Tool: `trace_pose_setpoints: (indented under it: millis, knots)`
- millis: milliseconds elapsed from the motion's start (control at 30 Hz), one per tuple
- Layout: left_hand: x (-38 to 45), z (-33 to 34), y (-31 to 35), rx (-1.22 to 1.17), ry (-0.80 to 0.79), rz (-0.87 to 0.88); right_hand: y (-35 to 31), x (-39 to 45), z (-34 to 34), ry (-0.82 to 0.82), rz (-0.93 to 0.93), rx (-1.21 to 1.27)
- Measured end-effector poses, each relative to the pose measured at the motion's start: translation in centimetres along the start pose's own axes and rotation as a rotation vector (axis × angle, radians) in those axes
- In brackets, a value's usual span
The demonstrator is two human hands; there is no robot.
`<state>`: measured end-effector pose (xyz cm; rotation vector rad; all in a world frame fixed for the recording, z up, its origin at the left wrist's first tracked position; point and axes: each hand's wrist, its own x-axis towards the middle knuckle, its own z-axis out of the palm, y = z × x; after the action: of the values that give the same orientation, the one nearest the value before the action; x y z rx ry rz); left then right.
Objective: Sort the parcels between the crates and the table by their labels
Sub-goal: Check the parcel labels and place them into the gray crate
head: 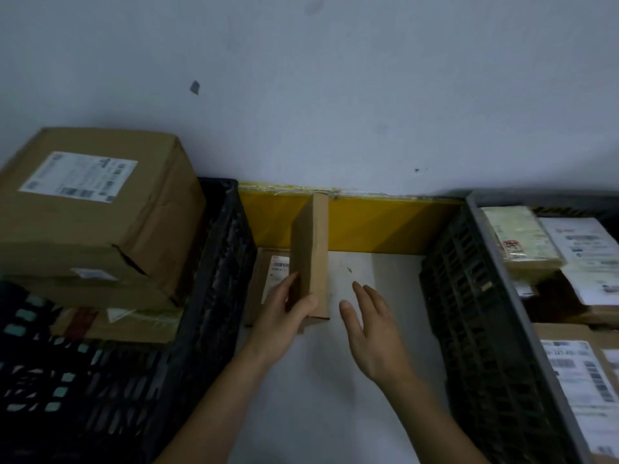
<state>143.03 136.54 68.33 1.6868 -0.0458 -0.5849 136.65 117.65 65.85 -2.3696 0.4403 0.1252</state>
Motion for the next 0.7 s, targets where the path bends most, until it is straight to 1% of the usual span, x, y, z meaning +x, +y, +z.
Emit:
trace_pose_setpoints:
  millis: [100,167,233,300,333,400,433,500,533,600,700]
  knots:
    - [-1.8,0.2,0.4,-0.403,-0.135,-0.041,-0.6,-1.3,-1.0,-0.019,-0.011,0.231]
    - [-3.0,0.4,0.6,-0.604,-0.254,-0.065,-1.2,-1.9,-1.3,-0.031,-0.010,0.357]
    - [-4.0,0.6,0.9,-0.723,-0.346,-0.076,-1.9,-2.5,-1.6,-0.016,-0.040,0.429]
    - [-4.7,0.9,1.5,-0.737,-0.359,-0.087,-2.1,-2.9,-1.7,0.013,-0.059,0.480]
    - [-5.0,0.9,1.8,-0.709,-0.331,-0.083,-2.1,-3.0,-1.7,0.027,-0.062,0.507]
    - [-5.2,0.8,2.2,-0.580,-0.207,-0.044,-1.7,-3.2,-1.8,0.071,-0.063,0.524]
    - [-5.3,0.7,2.3,-0.482,-0.113,0.002,-1.6,-3.4,-2.0,0.108,-0.061,0.506]
    - [-5.1,0.3,2.4,-0.236,0.156,0.102,-1.4,-3.8,-2.7,0.202,-0.060,0.450]
    - [-5.0,0.1,2.4,-0.099,0.238,0.154,-1.3,-3.9,-2.9,0.244,-0.065,0.418]
    - [-5.1,-0.1,2.5,0.113,0.262,0.233,-1.3,-4.2,-3.4,0.293,-0.090,0.350]
    - [-5.6,0.1,2.8,0.249,0.282,0.290,-1.9,-4.4,-3.8,0.324,-0.127,0.276]
